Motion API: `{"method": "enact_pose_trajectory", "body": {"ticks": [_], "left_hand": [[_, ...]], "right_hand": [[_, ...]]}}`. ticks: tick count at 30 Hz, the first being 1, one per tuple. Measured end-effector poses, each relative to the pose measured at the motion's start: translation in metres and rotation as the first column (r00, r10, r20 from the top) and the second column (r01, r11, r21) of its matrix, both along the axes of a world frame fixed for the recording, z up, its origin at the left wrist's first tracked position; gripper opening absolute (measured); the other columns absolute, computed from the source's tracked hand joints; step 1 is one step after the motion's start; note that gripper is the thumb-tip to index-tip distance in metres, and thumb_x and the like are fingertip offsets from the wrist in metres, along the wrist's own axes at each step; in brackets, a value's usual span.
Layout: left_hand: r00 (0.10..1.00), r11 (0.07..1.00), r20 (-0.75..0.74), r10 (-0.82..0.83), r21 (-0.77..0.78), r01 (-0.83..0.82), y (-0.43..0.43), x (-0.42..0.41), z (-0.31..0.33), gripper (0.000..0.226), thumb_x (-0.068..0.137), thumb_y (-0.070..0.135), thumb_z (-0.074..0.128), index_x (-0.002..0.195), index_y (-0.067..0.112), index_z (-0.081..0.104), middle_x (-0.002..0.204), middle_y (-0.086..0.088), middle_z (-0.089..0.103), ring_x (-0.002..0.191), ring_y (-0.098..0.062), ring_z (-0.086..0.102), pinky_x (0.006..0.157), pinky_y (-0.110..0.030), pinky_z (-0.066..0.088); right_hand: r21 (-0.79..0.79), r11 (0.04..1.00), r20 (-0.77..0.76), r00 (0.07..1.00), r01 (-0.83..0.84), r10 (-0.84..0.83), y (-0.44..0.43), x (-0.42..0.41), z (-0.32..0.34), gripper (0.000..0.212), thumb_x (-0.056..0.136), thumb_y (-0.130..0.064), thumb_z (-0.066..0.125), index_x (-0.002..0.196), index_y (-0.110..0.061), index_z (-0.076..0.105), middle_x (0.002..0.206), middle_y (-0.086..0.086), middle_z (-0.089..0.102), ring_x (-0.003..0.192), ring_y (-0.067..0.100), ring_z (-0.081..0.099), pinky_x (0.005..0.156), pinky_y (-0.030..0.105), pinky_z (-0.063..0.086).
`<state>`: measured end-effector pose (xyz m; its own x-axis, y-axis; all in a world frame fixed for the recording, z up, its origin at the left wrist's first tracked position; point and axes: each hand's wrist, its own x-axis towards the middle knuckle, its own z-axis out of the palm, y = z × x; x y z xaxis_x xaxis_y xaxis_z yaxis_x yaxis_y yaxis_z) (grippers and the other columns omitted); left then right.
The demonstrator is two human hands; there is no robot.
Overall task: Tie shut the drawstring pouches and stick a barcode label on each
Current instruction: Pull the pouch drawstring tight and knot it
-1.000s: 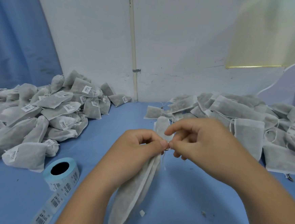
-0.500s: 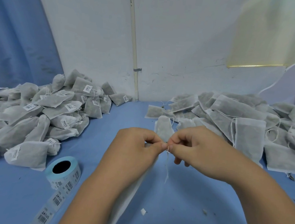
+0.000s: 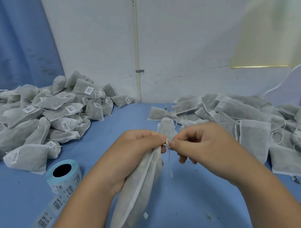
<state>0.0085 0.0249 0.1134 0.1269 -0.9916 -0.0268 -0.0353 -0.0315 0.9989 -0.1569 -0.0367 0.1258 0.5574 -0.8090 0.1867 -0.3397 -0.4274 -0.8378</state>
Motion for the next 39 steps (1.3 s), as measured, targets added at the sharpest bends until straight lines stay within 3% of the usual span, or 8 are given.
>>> {"method": "enact_pose_trajectory", "body": {"ticks": [4, 11, 17, 24, 29, 33, 36, 39], "left_hand": [[0.987, 1.000, -0.160, -0.019, 0.006, 0.020, -0.001, -0.004, 0.002, 0.017, 0.068, 0.025, 0.073, 0.060, 0.013, 0.067, 0.055, -0.005, 0.055, 0.048, -0.017, 0.052, 0.044, -0.020, 0.041], [0.984, 0.997, -0.164, 0.073, -0.019, -0.077, -0.003, -0.005, 0.001, 0.029, 0.083, 0.023, 0.067, 0.055, 0.015, 0.067, 0.049, -0.002, 0.057, 0.039, -0.013, 0.051, 0.040, -0.018, 0.040], [0.991, 0.993, -0.090, 0.100, -0.049, -0.104, -0.004, -0.006, -0.002, 0.026, 0.081, 0.027, 0.070, 0.057, 0.017, 0.068, 0.053, -0.005, 0.058, 0.045, -0.017, 0.052, 0.046, -0.023, 0.043], [0.981, 0.983, 0.094, 0.169, -0.090, -0.161, -0.002, -0.005, -0.002, 0.022, 0.081, 0.032, 0.071, 0.065, 0.017, 0.073, 0.061, -0.002, 0.065, 0.056, -0.017, 0.057, 0.062, -0.033, 0.046], [0.962, 0.987, 0.232, 0.146, -0.097, -0.126, -0.001, -0.001, -0.004, 0.021, 0.081, 0.038, 0.073, 0.066, 0.023, 0.075, 0.067, 0.005, 0.069, 0.061, -0.007, 0.060, 0.067, -0.028, 0.047], [0.973, 0.992, 0.204, 0.108, -0.088, -0.092, -0.002, 0.013, -0.006, 0.020, 0.080, 0.036, 0.072, 0.065, 0.023, 0.074, 0.063, 0.007, 0.067, 0.054, -0.006, 0.057, 0.061, -0.025, 0.045], [0.999, 0.998, 0.046, 0.000, -0.067, 0.003, -0.002, 0.017, -0.009, 0.019, 0.067, 0.038, 0.074, 0.062, 0.020, 0.073, 0.059, 0.006, 0.064, 0.051, -0.007, 0.056, 0.051, -0.019, 0.044], [0.995, 0.993, 0.017, -0.097, -0.063, 0.098, -0.004, 0.013, -0.014, 0.016, 0.073, 0.031, 0.079, 0.062, 0.021, 0.073, 0.060, 0.006, 0.065, 0.054, -0.007, 0.057, 0.052, -0.018, 0.044]], "right_hand": [[-0.113, 0.992, 0.043, 0.998, 0.052, -0.047, 0.003, 0.005, -0.001, 0.012, 0.078, -0.022, 0.068, 0.067, -0.020, 0.070, 0.052, -0.011, 0.060, 0.052, 0.004, 0.054, 0.050, 0.018, 0.041], [-0.397, 0.906, 0.021, 0.989, 0.146, -0.150, 0.011, 0.011, 0.000, 0.009, 0.075, -0.017, 0.068, 0.067, -0.021, 0.068, 0.056, -0.009, 0.061, 0.057, 0.003, 0.055, 0.056, 0.018, 0.045], [-0.389, 0.912, 0.020, 0.991, 0.128, -0.131, 0.015, 0.013, 0.000, 0.017, 0.075, -0.033, 0.063, 0.068, -0.023, 0.073, 0.056, -0.011, 0.064, 0.059, 0.003, 0.058, 0.059, 0.019, 0.046], [-0.355, 0.926, -0.036, 0.988, 0.126, -0.148, 0.012, 0.012, -0.002, 0.017, 0.084, -0.027, 0.068, 0.070, -0.023, 0.076, 0.052, -0.008, 0.060, 0.058, 0.008, 0.055, 0.053, 0.018, 0.041], [-0.313, 0.944, -0.074, 0.988, 0.104, -0.134, 0.006, 0.008, -0.004, 0.021, 0.081, -0.019, 0.066, 0.060, -0.019, 0.067, 0.050, -0.017, 0.056, 0.048, 0.000, 0.048, 0.047, 0.012, 0.037], [-0.121, 0.989, 0.176, 0.982, 0.088, -0.066, -0.001, -0.002, 0.003, 0.014, 0.074, -0.017, 0.068, 0.060, -0.014, 0.064, 0.050, -0.005, 0.056, 0.045, 0.004, 0.046, 0.045, 0.015, 0.036], [0.058, 0.998, 0.427, 0.904, -0.005, -0.020, -0.003, -0.003, 0.002, 0.010, 0.066, -0.021, 0.068, 0.059, -0.014, 0.068, 0.049, 0.000, 0.052, 0.049, 0.013, 0.045, 0.048, 0.020, 0.036], [0.199, 0.965, 0.632, 0.775, -0.172, 0.008, 0.000, 0.010, -0.005, 0.011, 0.067, -0.014, 0.065, 0.057, -0.015, 0.070, 0.049, 0.000, 0.050, 0.047, 0.013, 0.042, 0.046, 0.018, 0.036]]}}
